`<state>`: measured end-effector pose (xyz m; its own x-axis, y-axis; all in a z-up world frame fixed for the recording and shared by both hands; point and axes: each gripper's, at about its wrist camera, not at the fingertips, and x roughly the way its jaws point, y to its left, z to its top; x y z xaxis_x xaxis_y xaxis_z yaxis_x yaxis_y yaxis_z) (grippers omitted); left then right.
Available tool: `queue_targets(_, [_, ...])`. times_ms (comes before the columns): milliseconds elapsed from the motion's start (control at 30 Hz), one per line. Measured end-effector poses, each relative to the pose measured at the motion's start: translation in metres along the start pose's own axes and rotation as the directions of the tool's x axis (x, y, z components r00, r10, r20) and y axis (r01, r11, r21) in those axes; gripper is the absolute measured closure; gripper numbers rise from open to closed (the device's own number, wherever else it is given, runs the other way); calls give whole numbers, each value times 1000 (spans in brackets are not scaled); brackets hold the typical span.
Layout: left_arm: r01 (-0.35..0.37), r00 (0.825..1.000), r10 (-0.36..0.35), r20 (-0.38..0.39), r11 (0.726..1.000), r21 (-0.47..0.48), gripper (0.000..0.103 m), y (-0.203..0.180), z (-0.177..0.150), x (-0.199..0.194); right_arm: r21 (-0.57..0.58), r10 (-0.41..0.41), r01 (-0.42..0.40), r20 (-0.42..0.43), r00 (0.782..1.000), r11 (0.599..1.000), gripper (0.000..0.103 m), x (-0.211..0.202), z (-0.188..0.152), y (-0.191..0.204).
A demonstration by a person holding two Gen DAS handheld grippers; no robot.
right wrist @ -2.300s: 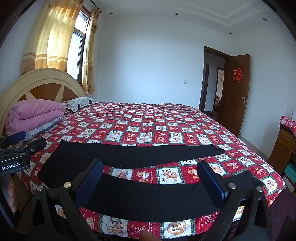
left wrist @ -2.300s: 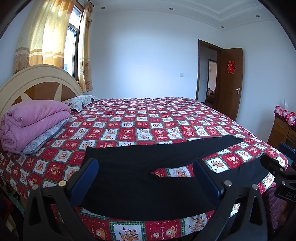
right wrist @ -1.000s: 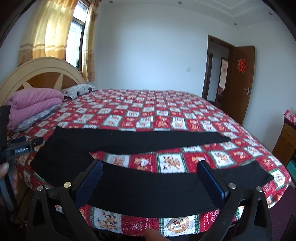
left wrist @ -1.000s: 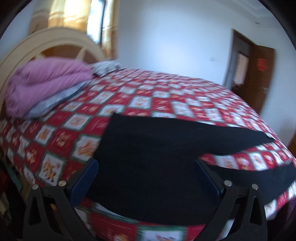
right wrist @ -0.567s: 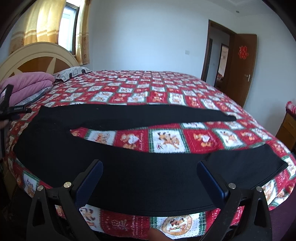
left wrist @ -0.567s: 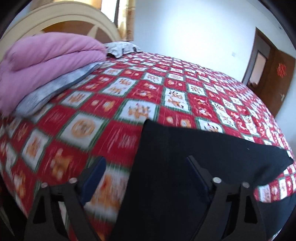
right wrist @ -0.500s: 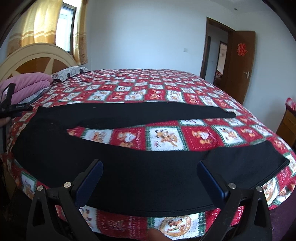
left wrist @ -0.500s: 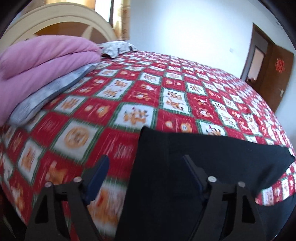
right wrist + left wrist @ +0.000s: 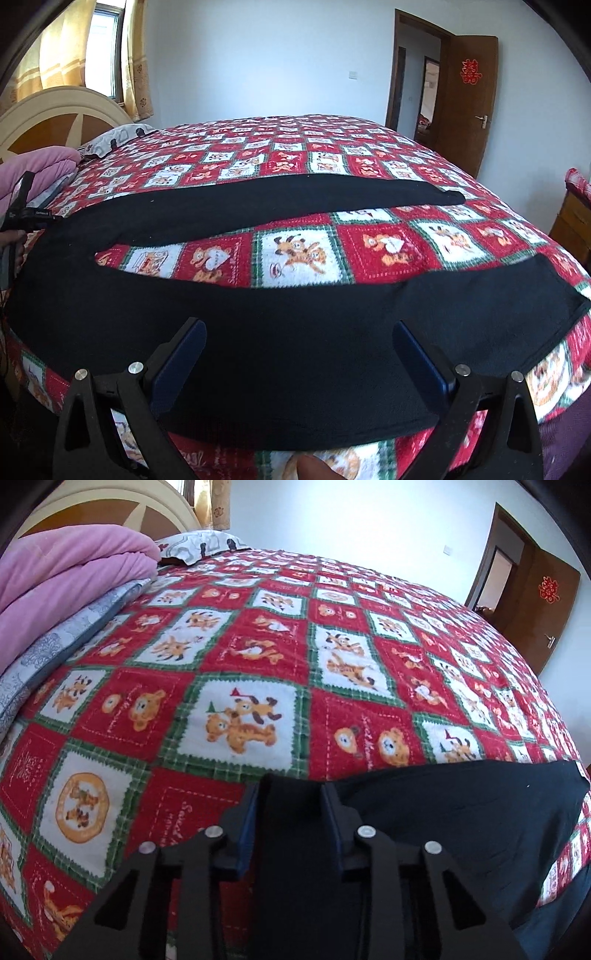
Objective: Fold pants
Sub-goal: 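Lower the left gripper onto the black pants and close on the fabric, then lower the right gripper onto the black pants and close on the fabric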
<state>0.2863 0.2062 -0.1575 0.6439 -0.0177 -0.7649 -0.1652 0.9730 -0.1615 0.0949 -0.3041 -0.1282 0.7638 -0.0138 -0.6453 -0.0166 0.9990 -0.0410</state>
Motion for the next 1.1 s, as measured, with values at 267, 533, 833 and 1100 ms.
queue_targets(267, [38, 999, -38, 34, 999, 14, 88, -1, -1, -1, 92, 11, -9, -16, 1000, 996, 29, 18, 34, -53])
queue_targets(533, [58, 997, -57, 46, 998, -15, 88, 2, -2, 2, 147, -87, 87, -10, 996, 985, 30, 45, 94, -139])
queue_targets(833, [37, 998, -36, 56, 999, -13, 88, 1, -4, 4, 318, -107, 136, -107, 989, 938, 30, 116, 166, -254])
queue_targets(1100, [40, 997, -39, 60, 999, -17, 88, 2, -6, 5, 364, -35, 103, -187, 982, 926, 31, 200, 196, -291])
